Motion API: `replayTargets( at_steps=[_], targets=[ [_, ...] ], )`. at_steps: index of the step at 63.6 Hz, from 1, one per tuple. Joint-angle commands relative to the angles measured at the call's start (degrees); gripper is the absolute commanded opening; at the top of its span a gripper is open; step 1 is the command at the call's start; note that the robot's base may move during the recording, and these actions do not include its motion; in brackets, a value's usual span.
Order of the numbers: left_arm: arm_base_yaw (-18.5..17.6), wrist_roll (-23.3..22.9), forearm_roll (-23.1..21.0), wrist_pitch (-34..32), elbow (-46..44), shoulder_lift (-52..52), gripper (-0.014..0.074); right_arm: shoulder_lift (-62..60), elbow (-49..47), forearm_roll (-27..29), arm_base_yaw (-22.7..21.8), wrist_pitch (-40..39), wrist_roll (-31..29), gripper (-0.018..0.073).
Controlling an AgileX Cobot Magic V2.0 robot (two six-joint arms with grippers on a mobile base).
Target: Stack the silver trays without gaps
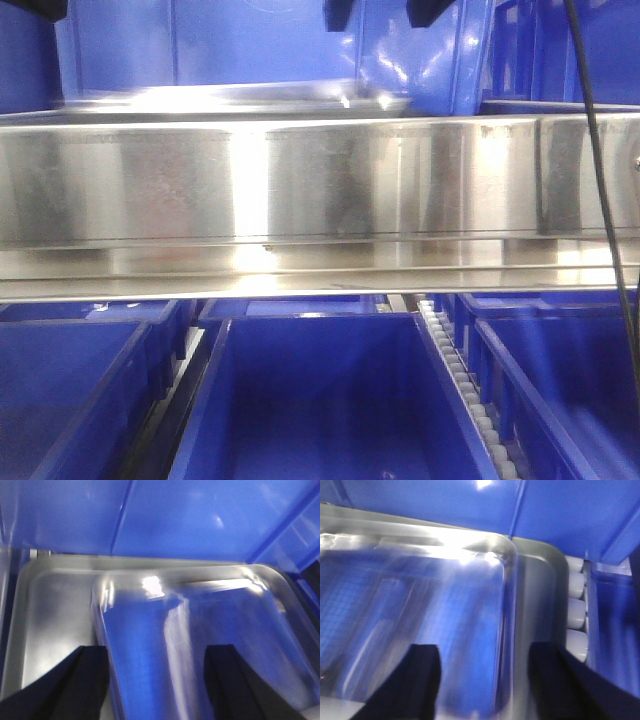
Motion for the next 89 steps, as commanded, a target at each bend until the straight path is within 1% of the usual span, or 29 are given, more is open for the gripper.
replayTargets(
  at_steps=[1, 4, 7, 14, 16, 20, 28, 31, 38, 40, 46, 50, 58, 61, 64, 70, 77, 89],
  targets=[
    [-0.3, -0.3, -0.5, 0.3, -0.6, -0.7, 0.0334, -0.2, -0.4, -0.8, 0.1, 0.0, 0.1, 0.0207],
    [-0.3, -0.3, -0.5, 0.3, -0.6, -0.8, 0.0304, -0.2, -0.5, -0.8, 0.1, 0.1, 0.1, 0.0156],
    [-0.3, -0.3, -0.5, 0.3, -0.6, -0.9, 0.0251, -0.6, -0.5, -0.8, 0.1, 0.1, 0.1, 0.0106],
    [-0.3, -0.3, -0.5, 0.3, -0.6, -1.8, 0.001, -1.7, -0.5, -0.8, 0.1, 0.1, 0.1, -0.0039],
    [-0.3, 0.0, -0.5, 0.3, -0.6, -2.4, -0.0038, -2.3, -0.5, -0.8, 0.1, 0.1, 0.1, -0.0079],
    [-0.3, 1.6, -0.5, 0.1, -0.6, -3.5, 0.0, -3.4, -0.5, -1.1, 0.1, 0.0, 0.1, -0.0078],
    [-0.3, 4.9, -0.5, -2.0, -0.6, -7.1, 0.0004, -6.1, -0.5, -3.0, 0.1, -1.4, 0.1, -0.0078],
    [-0.4, 5.8, -0.5, -4.0, -0.2, -8.6, 0.0004, -7.0, -0.5, -4.3, 0.1, -2.0, 0.1, -0.0078],
    [-1.2, 7.9, -0.4, -9.6, 1.9, -12.8, 0.0004, -8.0, -0.5, -5.1, 0.1, -3.2, 0.1, -0.0078],
    [-1.7, 9.2, -0.4, -10.9, 2.6, -13.8, 0.0004, -8.0, -0.5, -5.1, 0.1, -3.2, 0.1, -0.0078],
    [-4.1, 17.2, -0.4, -13.8, 5.1, -17.5, 0.0004, -8.0, -0.5, -5.1, 0.1, -3.4, 0.1, -0.0078],
    [-6.1, 20.1, -0.4, -16.1, 7.9, -20.5, 0.0004, -8.0, -0.5, -5.1, 0.1, -3.8, 0.1, -0.0078],
    [-9.1, 20.2, -0.5, -20.6, 13.8, -25.7, 0.0004, -8.0, -0.5, -5.1, 0.1, -6.1, 0.1, -0.0078],
    [-9.9, 20.2, -1.0, -21.6, 15.5, -27.3, 0.0004, -8.0, -0.5, -5.1, 0.1, -7.2, 0.1, -0.0078],
    [-10.4, 20.2, -2.5, -22.6, 17.5, -29.5, 0.0004, -8.0, -0.5, -5.1, 0.1, -8.2, 0.1, -0.0078],
    [-10.7, 20.2, -4.8, -22.7, 19.8, -32.9, 0.0004, -8.0, -0.5, -5.1, 0.1, -10.4, 0.1, -0.0078],
    [-10.7, 20.2, -4.8, -22.7, 21.7, -36.3, 0.0004, -8.0, -0.5, -5.1, 0.1, -14.1, 0.1, -0.0078],
    [-10.7, 20.2, -4.8, -23.7, 21.8, -40.1, 0.0004, -8.0, -0.5, -5.1, 0.1, -20.6, 0.1, -0.0078]
  ],
)
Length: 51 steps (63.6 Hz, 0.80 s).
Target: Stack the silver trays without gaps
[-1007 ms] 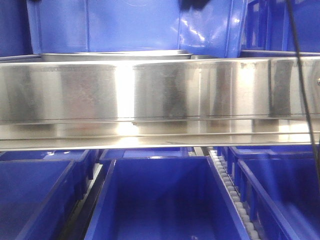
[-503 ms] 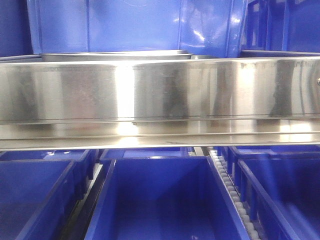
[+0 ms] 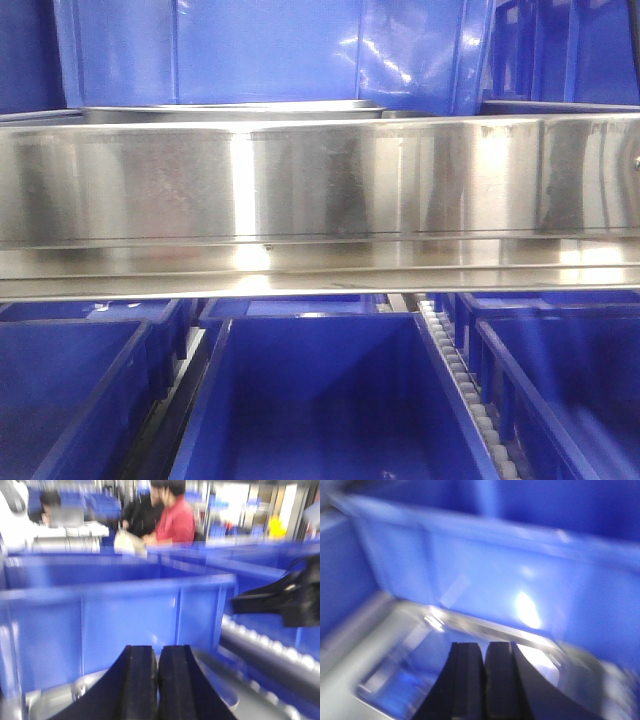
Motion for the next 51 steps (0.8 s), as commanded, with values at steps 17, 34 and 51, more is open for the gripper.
replayTargets(
  at_steps=[17, 34, 51],
  targets=[
    [-0.4, 0.2, -0.5, -1.4, 0.2, -1.7, 0.0004, -0.6, -0.5, -1.0, 0.1, -11.3, 0.0, -0.0078],
    [-0.4, 0.2, 0.2, -2.1, 0.9, -0.7, 0.0004, -0.6, -0.5, -1.0, 0.1, -13.2, 0.0, -0.0078],
    [4.0, 0.2, -6.3, -6.2, 10.9, -6.6, 0.0004, -0.6, -0.5, -1.0, 0.1, -16.3, 0.0, -0.0078]
  ],
)
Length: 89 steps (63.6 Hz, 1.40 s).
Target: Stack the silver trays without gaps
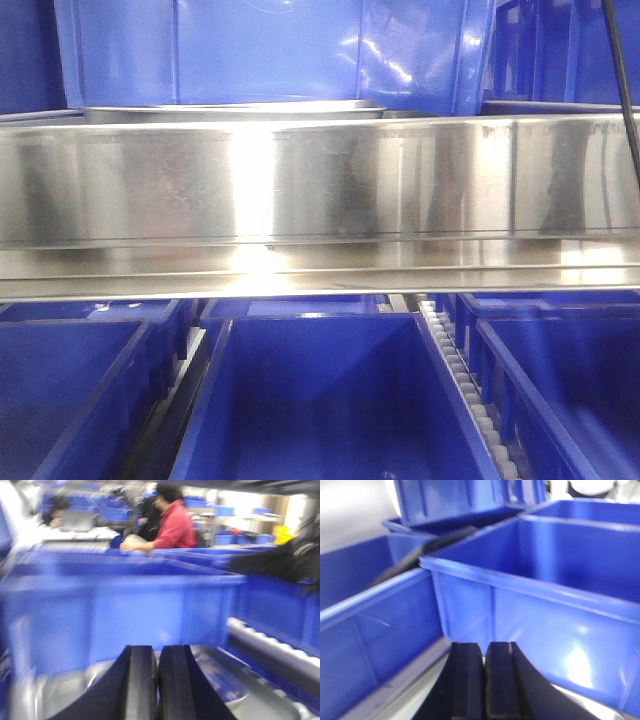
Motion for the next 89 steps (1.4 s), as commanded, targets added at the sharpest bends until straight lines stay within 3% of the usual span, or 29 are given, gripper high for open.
replayTargets(
  at_steps=[1, 7, 12, 27, 38, 51, 70, 75, 84, 89],
  targets=[
    [1.8, 0.2, -3.8, -3.4, 3.4, -3.0, 0.0004, -0.6, -0.5, -0.7, 0.1, -2.5, 0.0, -0.0078],
    [4.1, 0.2, -7.3, -7.1, 7.8, -7.2, 0.0004, -0.6, -0.5, -0.7, 0.1, -3.6, 0.0, -0.0078],
    [5.9, 0.2, -7.4, -7.5, 10.7, -10.9, 0.0004, -0.6, -0.5, -0.7, 0.1, -4.8, 0.0, -0.0078],
    [9.7, 0.3, -2.0, -7.3, 18.5, -25.1, 0.0004, -0.6, -0.5, -0.7, 0.1, -6.5, 0.0, -0.0078],
    [14.4, 0.3, -3.0, -5.0, 26.4, -36.7, 0.0004, -0.6, -0.5, -0.7, 0.1, -7.4, 0.0, -0.0078],
    [19.4, 0.3, -5.9, 1.5, 33.9, -37.1, 0.0004, -0.6, -0.5, -0.7, 0.1, -8.9, 0.0, -0.0078],
    [20.1, 0.6, -5.4, -9.7, 38.5, -37.1, 0.0004, -0.6, -0.5, -0.7, 0.1, -10.3, 0.0, -0.0078],
    [20.1, 0.6, -0.6, -9.4, 38.5, -37.1, 0.0004, -0.6, -0.5, -0.7, 0.1, -10.4, 0.0, -0.0078],
    [20.1, 0.6, 18.8, -9.7, 38.5, -37.1, 0.0004, -0.6, -0.5, -0.7, 0.1, -10.4, 0.0, -0.0078],
    [20.1, 0.6, 24.2, -9.9, 38.5, -37.1, 0.0004, -0.6, -0.5, -0.7, 0.1, -10.5, 0.0, -0.0078]
  ],
)
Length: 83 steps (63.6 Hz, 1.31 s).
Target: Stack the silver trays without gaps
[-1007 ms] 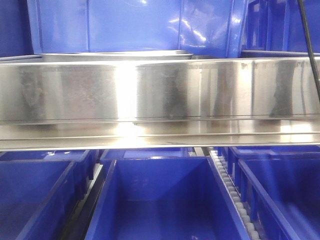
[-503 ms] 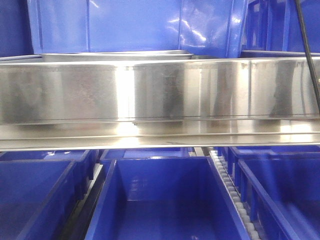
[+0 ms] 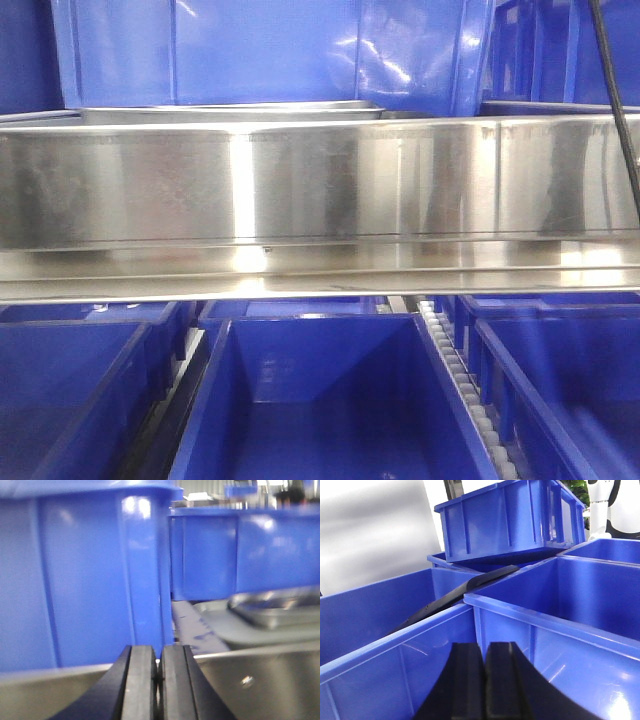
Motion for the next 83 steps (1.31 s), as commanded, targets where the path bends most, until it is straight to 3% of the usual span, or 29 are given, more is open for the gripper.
replayTargets(
  at_steps=[1, 11, 21, 31, 38, 56, 71, 83],
  targets=[
    [0.2, 0.1, 6.7, -1.1, -0.1, -0.3, 0.0004, -0.6, -0.5, -0.6, 0.1, -1.4, -0.1, -0.0078],
    [0.2, -3.5, 5.5, -1.1, -0.1, -0.3, 0.0004, -0.6, -0.5, -0.6, 0.1, -1.6, -0.1, -0.0078],
    [-0.7, -14.7, 4.3, 0.7, -0.1, -0.3, 0.0004, -0.6, -0.5, -0.6, 0.1, -1.6, -0.1, -0.0078],
    [-5.0, -22.4, 8.9, 2.7, -0.1, -0.3, 0.0004, -0.6, -0.5, -0.6, 0.1, -1.6, -0.1, -0.0078],
    [-5.8, -27.3, 10.9, 3.6, -0.1, -0.3, 0.0004, -0.6, -0.5, -0.6, 0.1, -1.7, -0.1, -0.0078],
    [-5.4, -27.4, 10.8, 4.6, -0.1, -0.3, 0.0004, -0.6, -0.5, -0.6, 0.1, -2.5, -0.1, -0.0078],
    [-0.5, -27.4, 10.8, 4.6, -0.1, -0.3, 0.0004, -0.6, -0.5, -0.6, 0.1, -2.7, -0.1, -0.0078],
    [-0.3, -27.4, 10.8, 4.6, -0.1, -0.3, 0.0004, -0.6, -0.5, -0.6, 0.1, -2.8, -0.1, -0.0078]
  ],
)
